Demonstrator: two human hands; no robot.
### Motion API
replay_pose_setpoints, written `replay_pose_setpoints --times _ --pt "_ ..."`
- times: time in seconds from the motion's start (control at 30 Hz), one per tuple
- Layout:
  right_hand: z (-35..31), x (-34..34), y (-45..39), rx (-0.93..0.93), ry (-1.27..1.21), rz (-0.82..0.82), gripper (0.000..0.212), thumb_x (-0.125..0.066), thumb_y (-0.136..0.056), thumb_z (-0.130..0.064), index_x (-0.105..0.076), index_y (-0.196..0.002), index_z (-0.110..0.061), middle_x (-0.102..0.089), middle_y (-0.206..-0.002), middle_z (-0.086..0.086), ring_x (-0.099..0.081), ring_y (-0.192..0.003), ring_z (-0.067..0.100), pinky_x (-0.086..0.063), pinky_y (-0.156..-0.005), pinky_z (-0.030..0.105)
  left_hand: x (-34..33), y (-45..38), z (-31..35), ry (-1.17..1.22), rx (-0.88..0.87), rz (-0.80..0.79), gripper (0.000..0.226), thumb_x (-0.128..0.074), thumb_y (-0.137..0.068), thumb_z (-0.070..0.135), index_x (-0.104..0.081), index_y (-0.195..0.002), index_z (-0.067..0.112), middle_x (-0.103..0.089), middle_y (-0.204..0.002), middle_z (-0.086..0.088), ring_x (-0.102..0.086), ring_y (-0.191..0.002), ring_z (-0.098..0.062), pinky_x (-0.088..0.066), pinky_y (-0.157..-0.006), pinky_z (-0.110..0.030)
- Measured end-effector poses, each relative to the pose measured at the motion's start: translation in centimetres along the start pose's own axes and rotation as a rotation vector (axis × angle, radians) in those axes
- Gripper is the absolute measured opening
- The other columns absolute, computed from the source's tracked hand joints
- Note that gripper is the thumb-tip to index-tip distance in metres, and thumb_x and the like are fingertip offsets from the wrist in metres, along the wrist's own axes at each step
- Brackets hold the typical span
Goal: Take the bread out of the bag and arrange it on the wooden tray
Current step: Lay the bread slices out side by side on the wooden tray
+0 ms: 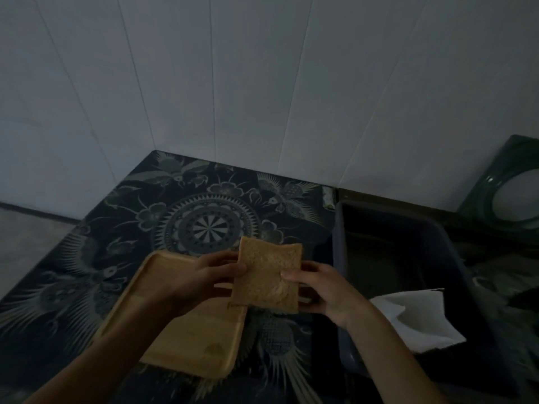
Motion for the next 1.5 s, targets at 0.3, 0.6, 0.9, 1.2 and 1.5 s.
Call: replay_pose_setpoints --times 0.3,0.6,0.9,1.2,1.5 --pt "8.4 -7.0 -4.6 -0.221 -0.122 0.024 0.038 -0.087 -0.079 -0.018 -0.075 -0.115 -0.011 -0.08 -0.107 0.012 -0.077 -0.099 0.029 -0.063 -0.083 0.041 7.2 1.2 -7.7 -0.027 0.19 0.039 0.047 -0.083 -0.078 0.047 -0.07 -0.122 0.035 -0.072 -0.125 0.005 -0.071 -0.111 -0.015 -0.06 -0.084 -0.035" --pt "15.6 -10.9 -8.8 -0.395 -0.085 0.081 0.022 -0.086 -0.078 -0.02 -0.08 -0.099 -0.015 -0.083 -0.092 0.0 -0.077 -0.095 0.022 -0.061 -0.077 0.033 10.8 2.2 -14.2 0.022 0.351 0.227 0.036 -0.081 -0.082 0.029 -0.074 -0.116 0.022 -0.073 -0.121 -0.006 -0.068 -0.114 -0.027 -0.053 -0.103 -0.051" --pt "17.5 -11.1 -10.5 -0.366 -0.036 0.063 0.016 -0.084 -0.081 -0.021 -0.08 -0.097 -0.019 -0.083 -0.097 -0.001 -0.077 -0.094 0.021 -0.063 -0.082 0.035 10.9 1.4 -16.4 0.009 0.384 0.293 0.03 -0.075 -0.086 0.035 -0.068 -0.115 0.036 -0.065 -0.126 0.001 -0.063 -0.111 -0.022 -0.055 -0.076 -0.034" --pt "15.9 -11.0 -10.5 -0.161 0.173 0.076 0.013 -0.078 -0.089 -0.028 -0.079 -0.077 -0.024 -0.081 -0.086 0.005 -0.077 -0.085 0.027 -0.062 -0.084 0.052 12.0 0.8 -18.0 -0.036 0.426 0.434 0.045 -0.073 -0.091 0.022 -0.059 -0.133 0.019 -0.066 -0.116 -0.004 -0.066 -0.1 -0.019 -0.057 -0.066 -0.028" --pt "15.8 -11.2 -9.4 -0.023 0.316 0.14 0.023 -0.075 -0.091 -0.038 -0.078 -0.077 -0.02 -0.077 -0.073 0.001 -0.077 -0.074 0.027 -0.062 -0.073 0.059 11.7 1.9 -16.6 -0.389 0.346 0.478 0.017 -0.07 -0.087 0.029 -0.076 -0.099 0.039 -0.071 -0.076 0.039 -0.071 -0.079 0.011 -0.056 -0.064 -0.012"
Point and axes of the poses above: each hand's wrist, its own y-axis away from the middle knuckle, its own x-axis out of the back of the hand, z = x × y, the point moved 6 cm from there along -y, towards the middle knuckle
